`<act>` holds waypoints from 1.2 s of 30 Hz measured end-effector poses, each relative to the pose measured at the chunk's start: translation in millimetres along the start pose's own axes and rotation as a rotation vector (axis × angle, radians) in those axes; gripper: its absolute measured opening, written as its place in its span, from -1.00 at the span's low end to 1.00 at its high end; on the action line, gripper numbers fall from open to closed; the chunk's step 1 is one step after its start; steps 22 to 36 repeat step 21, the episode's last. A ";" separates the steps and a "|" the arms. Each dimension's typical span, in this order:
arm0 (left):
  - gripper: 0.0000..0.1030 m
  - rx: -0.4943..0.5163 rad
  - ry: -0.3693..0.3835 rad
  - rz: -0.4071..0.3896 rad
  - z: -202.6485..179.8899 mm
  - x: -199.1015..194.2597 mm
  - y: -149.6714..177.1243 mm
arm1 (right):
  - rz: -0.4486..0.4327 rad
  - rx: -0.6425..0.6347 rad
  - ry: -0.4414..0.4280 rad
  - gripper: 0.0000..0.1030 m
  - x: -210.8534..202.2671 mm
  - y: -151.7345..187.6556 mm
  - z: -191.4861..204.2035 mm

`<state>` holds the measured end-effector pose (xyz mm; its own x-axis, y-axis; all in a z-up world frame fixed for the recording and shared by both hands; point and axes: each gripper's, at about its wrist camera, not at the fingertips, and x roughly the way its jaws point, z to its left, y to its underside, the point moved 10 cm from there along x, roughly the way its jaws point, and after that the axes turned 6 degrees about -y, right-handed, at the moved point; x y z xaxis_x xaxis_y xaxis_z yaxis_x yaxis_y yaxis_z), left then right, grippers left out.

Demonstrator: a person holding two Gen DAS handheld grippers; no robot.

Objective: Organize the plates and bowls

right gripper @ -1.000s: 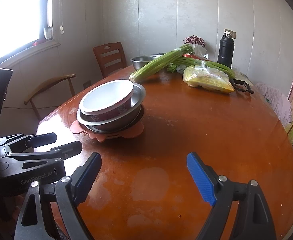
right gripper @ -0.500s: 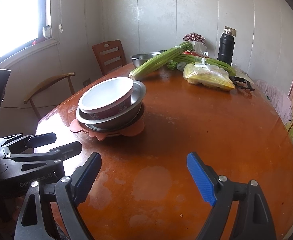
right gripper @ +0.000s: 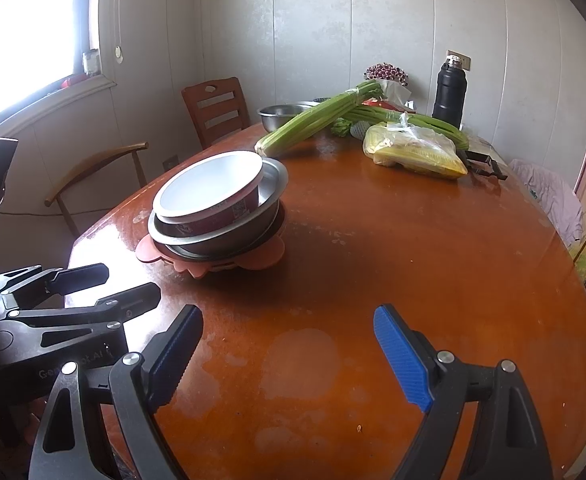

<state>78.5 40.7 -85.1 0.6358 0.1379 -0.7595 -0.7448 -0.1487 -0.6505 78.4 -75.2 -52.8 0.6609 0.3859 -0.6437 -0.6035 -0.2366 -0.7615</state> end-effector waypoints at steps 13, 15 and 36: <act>0.25 -0.017 -0.037 0.008 10.6 3.8 -0.7 | 0.001 0.005 0.009 0.69 0.6 0.7 -2.2; 0.25 -0.032 -0.042 0.016 14.9 7.9 -2.8 | 0.001 0.006 0.010 0.69 1.0 0.8 -2.5; 0.25 -0.134 -0.067 -0.021 65.9 13.5 -41.7 | 0.011 0.026 0.008 0.69 3.1 1.2 -11.0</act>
